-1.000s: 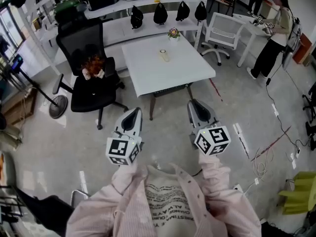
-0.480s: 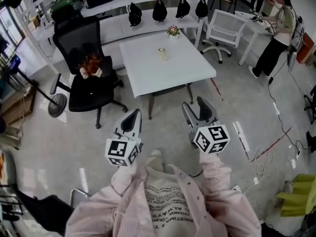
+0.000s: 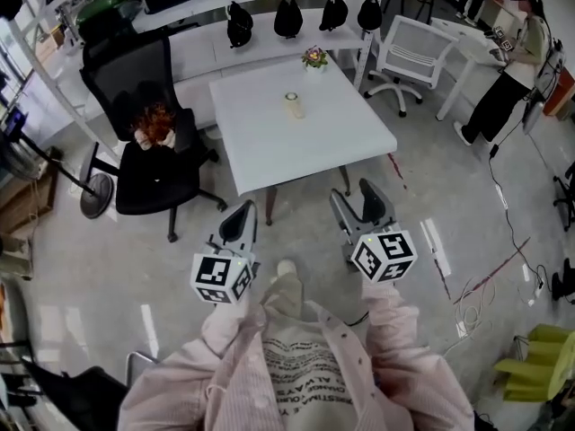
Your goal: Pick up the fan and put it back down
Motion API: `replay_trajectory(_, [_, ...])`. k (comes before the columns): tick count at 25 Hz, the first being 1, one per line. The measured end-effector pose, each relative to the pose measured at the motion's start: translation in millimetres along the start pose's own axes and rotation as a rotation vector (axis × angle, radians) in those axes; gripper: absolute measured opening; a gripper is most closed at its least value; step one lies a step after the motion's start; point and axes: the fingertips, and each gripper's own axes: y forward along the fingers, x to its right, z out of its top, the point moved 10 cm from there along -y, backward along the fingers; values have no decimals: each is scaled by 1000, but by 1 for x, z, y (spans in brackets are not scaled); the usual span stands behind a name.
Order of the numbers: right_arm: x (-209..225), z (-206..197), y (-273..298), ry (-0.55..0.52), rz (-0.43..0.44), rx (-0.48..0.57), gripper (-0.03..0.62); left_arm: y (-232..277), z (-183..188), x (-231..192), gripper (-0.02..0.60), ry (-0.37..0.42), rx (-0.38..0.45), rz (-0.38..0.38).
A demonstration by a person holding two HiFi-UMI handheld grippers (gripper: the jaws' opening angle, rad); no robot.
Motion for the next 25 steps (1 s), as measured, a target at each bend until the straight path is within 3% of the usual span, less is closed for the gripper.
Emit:
replay_trajectory(15, [78,15,155,70,-33,-26,261,151,14,-87,2,-36,-43,9])
replay_trajectory(25, [91,10,196,57,-20,-66,259,187,8,-111,2,-49,-75,-5])
